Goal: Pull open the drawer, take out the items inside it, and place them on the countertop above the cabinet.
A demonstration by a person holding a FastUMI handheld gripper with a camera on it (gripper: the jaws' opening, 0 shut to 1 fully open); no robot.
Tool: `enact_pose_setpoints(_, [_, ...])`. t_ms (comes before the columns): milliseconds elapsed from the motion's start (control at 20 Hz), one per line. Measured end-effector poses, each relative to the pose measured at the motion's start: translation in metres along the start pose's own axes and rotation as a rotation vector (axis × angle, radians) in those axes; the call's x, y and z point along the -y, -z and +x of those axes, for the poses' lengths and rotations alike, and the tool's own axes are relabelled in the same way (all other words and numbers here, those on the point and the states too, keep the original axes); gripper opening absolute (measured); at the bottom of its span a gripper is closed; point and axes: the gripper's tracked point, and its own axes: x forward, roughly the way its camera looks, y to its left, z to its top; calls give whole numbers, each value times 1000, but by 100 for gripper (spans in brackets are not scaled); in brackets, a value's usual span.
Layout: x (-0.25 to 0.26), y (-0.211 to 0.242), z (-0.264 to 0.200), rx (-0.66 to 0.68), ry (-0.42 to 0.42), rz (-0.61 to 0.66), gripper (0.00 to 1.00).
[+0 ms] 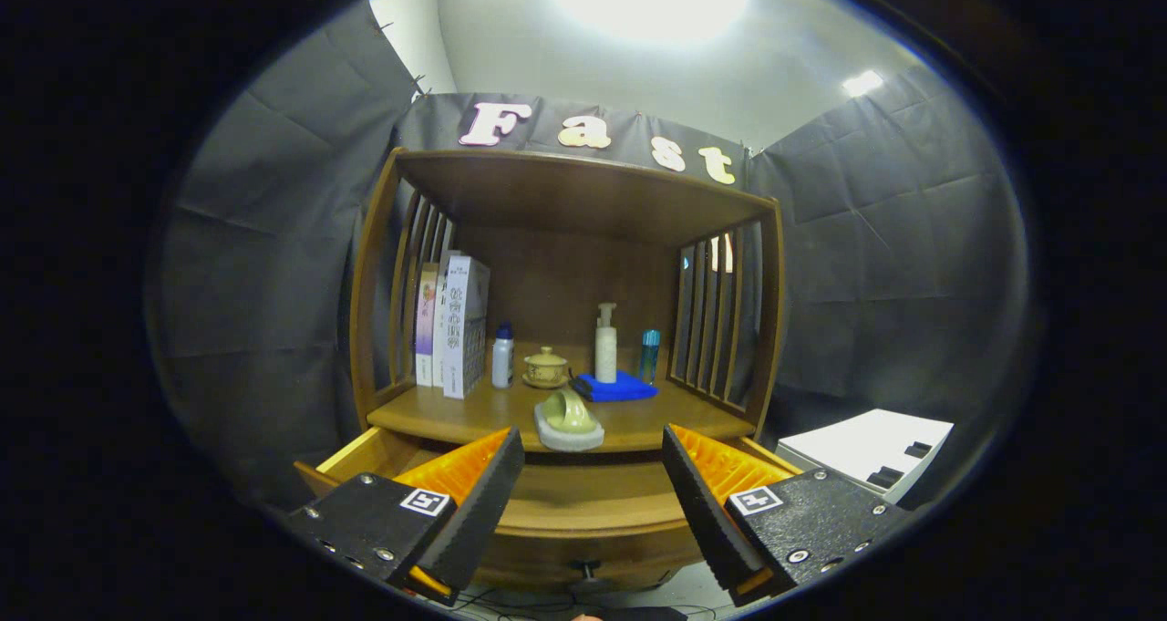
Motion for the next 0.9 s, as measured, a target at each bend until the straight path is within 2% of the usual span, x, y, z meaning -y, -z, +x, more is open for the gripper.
enact_pose_setpoints(100, [-4, 14, -8, -7, -27, 21, 95])
enact_pose_setpoints(500, [0, 89, -32, -130, -49, 8, 95])
enact_pose_setpoints(900, [9, 124, -27, -181, -30, 33, 95])
